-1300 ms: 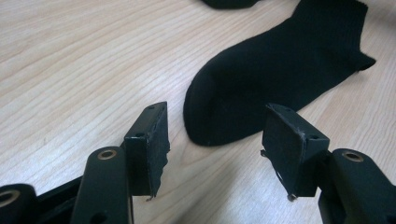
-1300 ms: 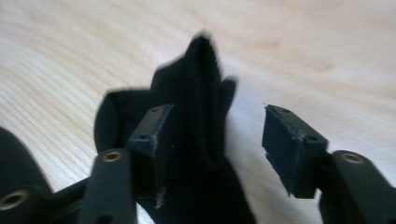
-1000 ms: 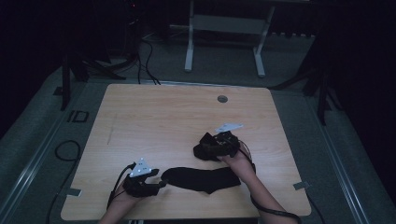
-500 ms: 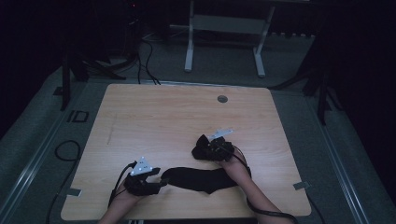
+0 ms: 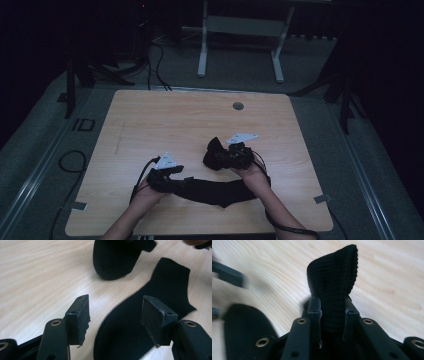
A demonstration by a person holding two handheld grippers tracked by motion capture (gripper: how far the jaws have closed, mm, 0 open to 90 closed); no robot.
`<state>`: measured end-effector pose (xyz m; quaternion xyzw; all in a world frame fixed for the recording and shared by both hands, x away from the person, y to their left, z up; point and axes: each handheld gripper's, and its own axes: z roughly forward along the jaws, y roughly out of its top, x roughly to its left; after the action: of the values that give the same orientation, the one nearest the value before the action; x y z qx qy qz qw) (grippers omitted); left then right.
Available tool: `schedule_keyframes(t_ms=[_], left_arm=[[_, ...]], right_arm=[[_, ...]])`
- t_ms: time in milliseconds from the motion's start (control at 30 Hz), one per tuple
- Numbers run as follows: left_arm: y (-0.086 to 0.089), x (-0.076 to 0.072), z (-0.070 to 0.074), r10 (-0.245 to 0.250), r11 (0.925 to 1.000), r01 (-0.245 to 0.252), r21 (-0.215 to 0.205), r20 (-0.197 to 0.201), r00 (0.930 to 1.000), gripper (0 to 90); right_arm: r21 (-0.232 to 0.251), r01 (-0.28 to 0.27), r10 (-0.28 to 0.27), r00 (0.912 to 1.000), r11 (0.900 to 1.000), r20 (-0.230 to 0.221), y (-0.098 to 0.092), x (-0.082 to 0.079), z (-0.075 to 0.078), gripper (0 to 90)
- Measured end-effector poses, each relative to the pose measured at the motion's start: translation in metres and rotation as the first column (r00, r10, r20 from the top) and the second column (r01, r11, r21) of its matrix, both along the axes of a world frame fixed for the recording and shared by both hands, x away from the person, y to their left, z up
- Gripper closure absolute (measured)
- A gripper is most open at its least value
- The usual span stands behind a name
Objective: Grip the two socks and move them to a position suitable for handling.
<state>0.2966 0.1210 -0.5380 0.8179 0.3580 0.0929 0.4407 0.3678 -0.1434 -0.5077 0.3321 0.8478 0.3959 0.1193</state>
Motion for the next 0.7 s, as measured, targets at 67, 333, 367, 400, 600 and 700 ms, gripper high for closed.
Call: schedule_keyframes(t_ms=[67, 333, 367, 400, 600, 700], left_arm=[[-0.005, 0.007, 0.002, -0.013, 0.9999, 0.013, 0.003, -0.003, 0.9999, 38.4], [-0.013, 0.026, 0.007, -0.033, 0.9972, 0.033, -0.067, -0.002, 0.9994, 35.5], [-0.014, 0.027, 0.008, -0.044, 0.9961, 0.044, -0.077, 0.0, 0.999, 33.3], [-0.014, 0.027, 0.009, -0.058, 0.995, 0.058, -0.082, 0.005, 0.9983, 31.6], [-0.022, 0.029, 0.015, -0.11, 0.9886, 0.114, -0.098, 0.048, 0.9928, 28.5], [-0.023, 0.03, 0.018, -0.137, 0.979, 0.142, -0.146, 0.045, 0.9896, 36.4]], right_arm=[[0.033, -0.035, 0.034, 0.9992, 0.999, 0.023, 0.001, -0.008, 0.016, 73.9], [0.097, -0.127, 0.123, 0.9913, 0.987, 0.047, 0.005, -0.025, 0.046, 73.8], [0.106, -0.137, 0.132, 0.9897, 0.985, 0.055, 0.006, -0.029, 0.049, 73.8], [0.106, -0.146, 0.14, 0.9883, 0.984, 0.062, 0.006, -0.031, 0.052, 73.7], [0.119, -0.177, 0.169, 0.9825, 0.977, 0.079, 0.007, -0.04, 0.06, 73.6], [0.124, -0.174, 0.165, 0.9832, 0.977, 0.079, 0.006, -0.039, 0.06, 73.6]])
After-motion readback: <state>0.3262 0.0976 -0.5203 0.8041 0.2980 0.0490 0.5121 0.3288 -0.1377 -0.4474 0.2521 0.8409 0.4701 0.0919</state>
